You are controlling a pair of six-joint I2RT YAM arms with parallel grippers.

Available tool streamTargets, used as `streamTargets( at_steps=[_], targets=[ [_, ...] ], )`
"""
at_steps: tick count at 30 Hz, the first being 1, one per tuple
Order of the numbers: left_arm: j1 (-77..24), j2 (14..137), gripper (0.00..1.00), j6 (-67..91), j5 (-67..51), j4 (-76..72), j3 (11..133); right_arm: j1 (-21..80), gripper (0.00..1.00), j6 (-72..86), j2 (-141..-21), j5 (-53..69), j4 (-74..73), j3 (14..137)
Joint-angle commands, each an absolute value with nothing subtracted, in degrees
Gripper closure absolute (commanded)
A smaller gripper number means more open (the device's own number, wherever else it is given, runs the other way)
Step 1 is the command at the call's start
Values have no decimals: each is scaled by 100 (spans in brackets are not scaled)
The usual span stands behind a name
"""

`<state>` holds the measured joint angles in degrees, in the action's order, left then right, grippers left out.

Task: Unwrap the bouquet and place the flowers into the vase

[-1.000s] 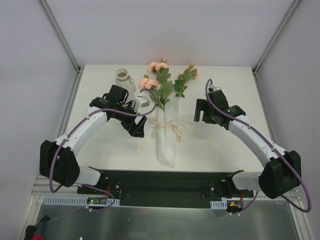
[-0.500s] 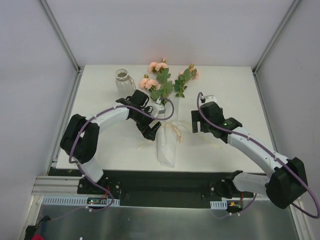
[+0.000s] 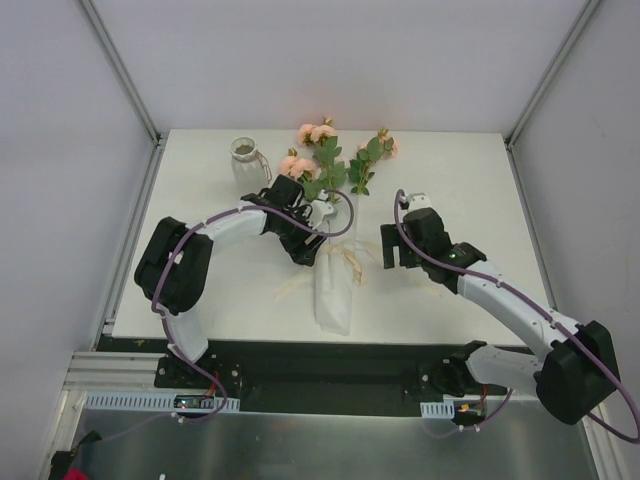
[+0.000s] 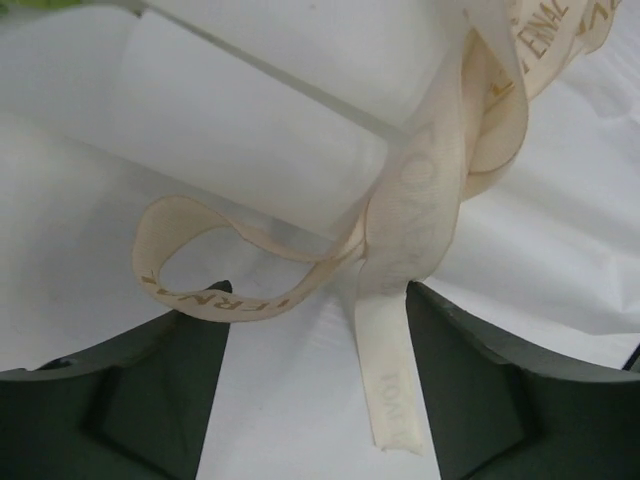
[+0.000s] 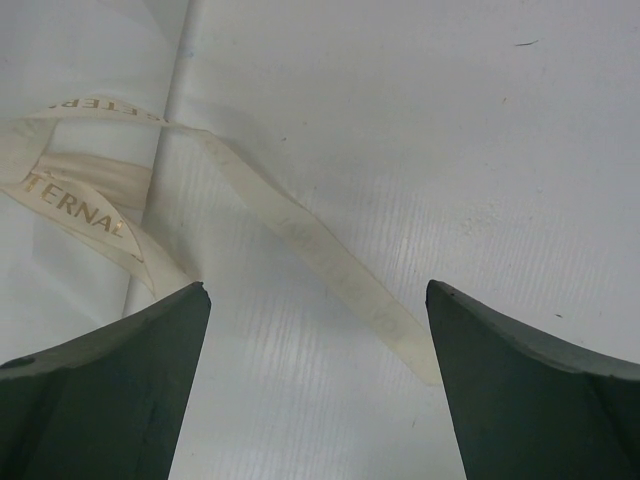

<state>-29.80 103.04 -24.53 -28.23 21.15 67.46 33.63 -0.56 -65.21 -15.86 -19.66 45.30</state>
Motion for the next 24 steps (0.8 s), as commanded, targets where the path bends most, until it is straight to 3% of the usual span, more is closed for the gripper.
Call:
streamTargets(
  at_steps=[1,7,12,16,24],
  targets=[
    [-3085,10362,35,-2593,-2944,1995,6970,3366,7,-26,-6565,-1302,-1688,4526],
    [-3225,10301,40,-2742,-3138,2188,6847,3366,7,202,-6723,-1038,-1521,4526],
    [-3234,10248,32,-2777,-3172,2355,6803,3366,7,316,-6741,-905,-1424,4518],
    [-3234,10029,18,-2918,-3340,2540,6619,3366,7,325,-6706,-879,-1450,4535],
    [-3173,9590,11,-3507,-3401,3331,6504,3366,7,352,-6776,-800,-1441,4658]
  ],
)
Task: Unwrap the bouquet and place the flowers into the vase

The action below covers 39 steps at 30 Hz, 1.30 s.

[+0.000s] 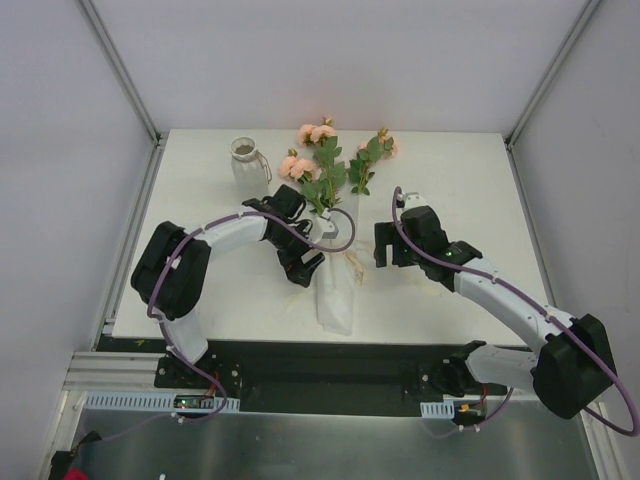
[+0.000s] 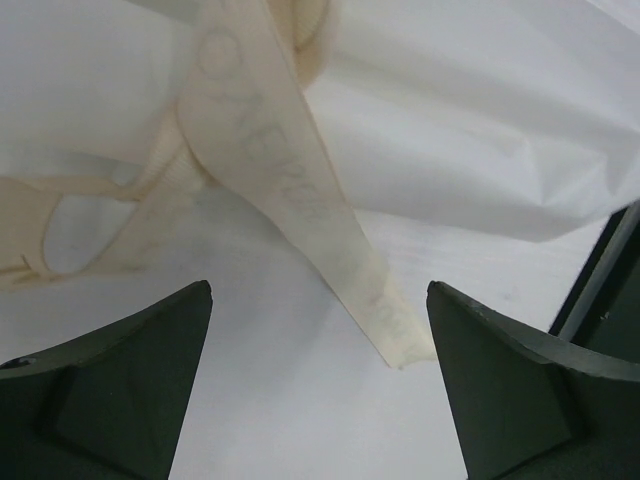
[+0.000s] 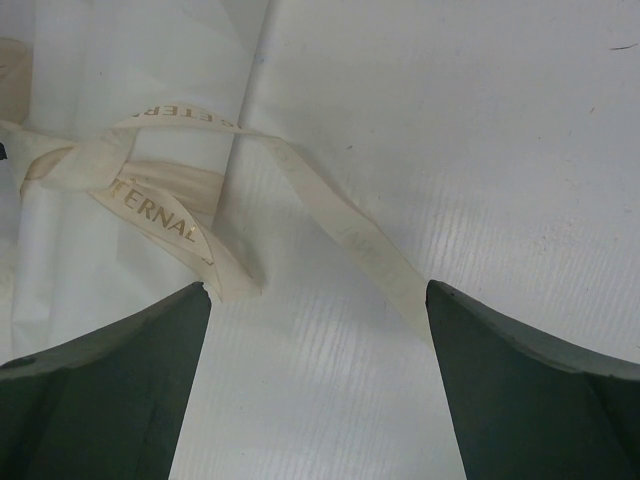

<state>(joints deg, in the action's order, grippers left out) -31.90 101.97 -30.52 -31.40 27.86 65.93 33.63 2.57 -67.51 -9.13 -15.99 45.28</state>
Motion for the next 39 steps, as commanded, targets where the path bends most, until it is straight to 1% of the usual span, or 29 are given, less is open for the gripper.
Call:
streamTargets(
  at_steps=[1,6,15,25,26,29,30,32,33,36,37,39],
  targets=[
    [-3182,9528,11,-3489,-3497,3348,6469,3366,8,352,-6768,-791,-1433,4658],
    [-3225,9746,11,-3006,-3692,3121,6557,3366,8,430,-6820,-756,-1319,4658],
    [-3270,10388,13,-2751,-3121,2681,6882,3358,9,448,-6697,-852,-1231,4614],
    [-3401,10643,16,-2567,-2953,2558,7189,3331,9,545,-6609,-712,-1081,4465],
    [-3427,10670,24,-2558,-2953,2566,7198,3322,9,571,-6592,-712,-1072,4456],
    [-3463,10679,40,-2540,-2900,2549,7190,3313,10,597,-6566,-694,-1037,4421],
    [-3472,10687,50,-2531,-2900,2558,7181,3305,10,606,-6557,-694,-1028,4412],
    [-3472,10705,63,-2496,-2813,2558,7190,3287,11,624,-6539,-686,-976,4360],
    [-3480,10688,77,-2487,-2769,2558,7181,3287,11,641,-6539,-686,-967,4342],
    [-3480,10617,97,-2461,-2558,2558,7102,3278,11,659,-6539,-659,-940,4289],
    [-3454,10591,100,-2452,-2505,2549,7075,3278,11,650,-6548,-659,-940,4272],
    [-3411,10424,100,-2443,-2461,2558,7005,3278,10,624,-6609,-633,-940,4245]
  ],
)
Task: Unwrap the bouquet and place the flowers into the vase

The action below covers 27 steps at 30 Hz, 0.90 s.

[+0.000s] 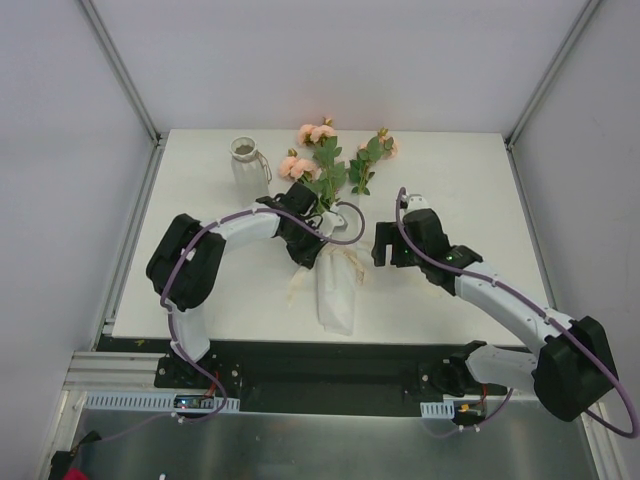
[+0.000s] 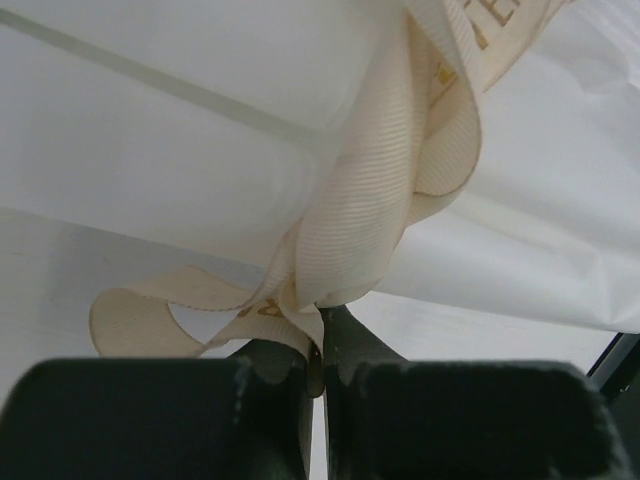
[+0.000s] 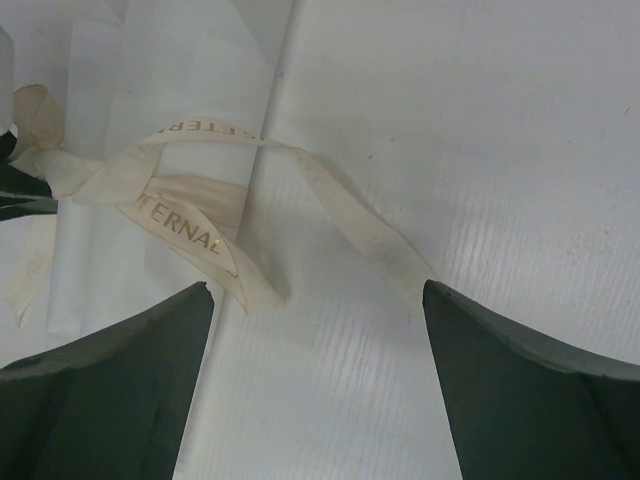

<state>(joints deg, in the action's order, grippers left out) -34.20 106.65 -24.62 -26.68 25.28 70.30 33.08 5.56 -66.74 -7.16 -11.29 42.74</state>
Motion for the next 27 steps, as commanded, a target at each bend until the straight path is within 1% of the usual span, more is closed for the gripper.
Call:
streamTargets(
  at_steps=[1,4,7,9,11,15,19,23,26,27],
  targets=[
    [-3341,10372,100,-2382,-2470,2558,6996,3278,9,528,-6662,-589,-940,4254],
    [-3261,10117,100,-2320,-2470,2610,7040,3348,7,125,-7048,-466,-1019,4394],
    [-3173,9897,100,-2259,-2496,2785,7232,3532,4,-297,-7496,-790,-1186,4666],
    [-3085,9809,100,-2198,-2618,2865,7347,3603,4,-649,-7839,-1238,-1274,4911],
    [-3032,9800,100,-2188,-2645,3014,7505,3621,3,-869,-8128,-1597,-1283,5027],
    [-3024,9835,100,-2223,-2663,3182,7620,3639,4,-1133,-8525,-1916,-1055,5220],
    [-3032,9861,100,-2241,-2654,3217,7585,3682,7,-1213,-8832,-1644,-634,5300],
    [-3015,9896,100,-2241,-2637,3226,7550,3805,10,-1283,-8860,-899,-405,5178],
    [-3015,9923,100,-2276,-2628,3226,7515,3850,13,-1292,-8911,-590,-343,5159],
    [-3015,9940,100,-2285,-2593,3226,7523,3858,16,-1292,-8956,-519,-351,5194]
  ],
)
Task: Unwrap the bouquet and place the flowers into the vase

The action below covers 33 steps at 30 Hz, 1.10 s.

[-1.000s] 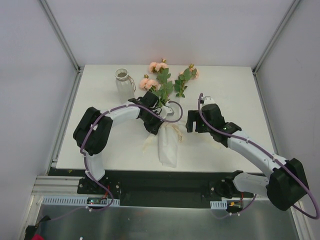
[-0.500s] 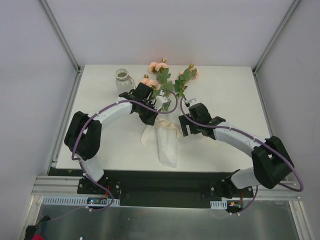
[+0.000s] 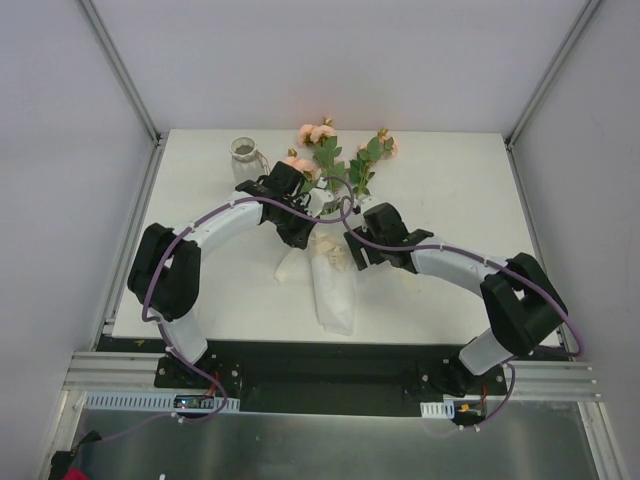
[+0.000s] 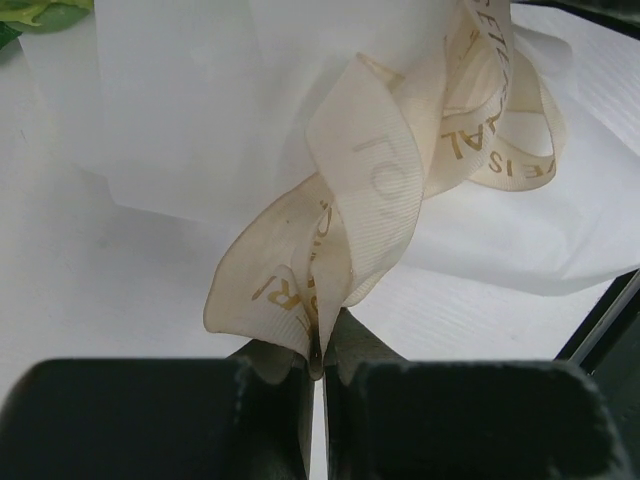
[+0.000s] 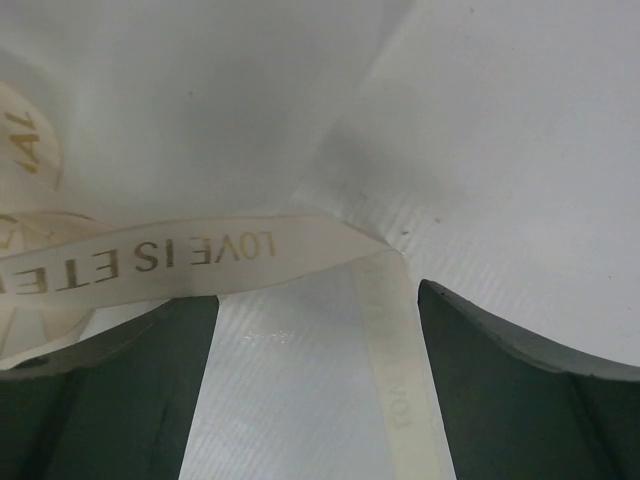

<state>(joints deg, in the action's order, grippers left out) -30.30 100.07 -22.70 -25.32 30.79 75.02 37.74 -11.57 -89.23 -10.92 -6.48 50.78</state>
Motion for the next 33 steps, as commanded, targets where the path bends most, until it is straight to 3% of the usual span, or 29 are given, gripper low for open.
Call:
streamTargets(
  at_steps=[1,8,11,12,14,17,18,19,21,25,33],
  targets=[
    [-3023,9967,100,-2285,-2593,3226,7532,3858,18,-1292,-9008,-466,-334,5220],
    [-3023,10037,100,-2347,-2505,3226,7550,3885,42,-1476,-9491,-53,-264,5563],
    [-3015,10090,100,-2364,-2461,3226,7567,3885,62,-1503,-9475,-53,-211,5590],
    [-2997,10081,100,-2356,-2444,3226,7567,3893,75,-1486,-9422,-88,-211,5581],
    [-2988,10046,100,-2338,-2452,3234,7567,3876,79,-1407,-9221,-437,-246,5520],
    [-2979,9967,100,-2329,-2452,3287,7541,3753,59,-968,-8791,-685,-448,5362],
    [-2979,9932,100,-2320,-2443,3313,7524,3718,44,-767,-8702,-764,-701,5353],
    [-2971,9871,100,-2329,-2452,3313,7506,3631,37,-269,-8518,-782,-825,5361],
    [-2971,9800,100,-2364,-2426,3322,7445,3551,29,278,-8316,-572,-975,5230],
    [-2962,9660,100,-2382,-2408,3349,7365,3472,25,1431,-7972,-168,-756,5001],
    [-2944,9466,100,-2373,-2417,3357,7207,3331,29,3822,-8051,115,-27,4458]
  ],
)
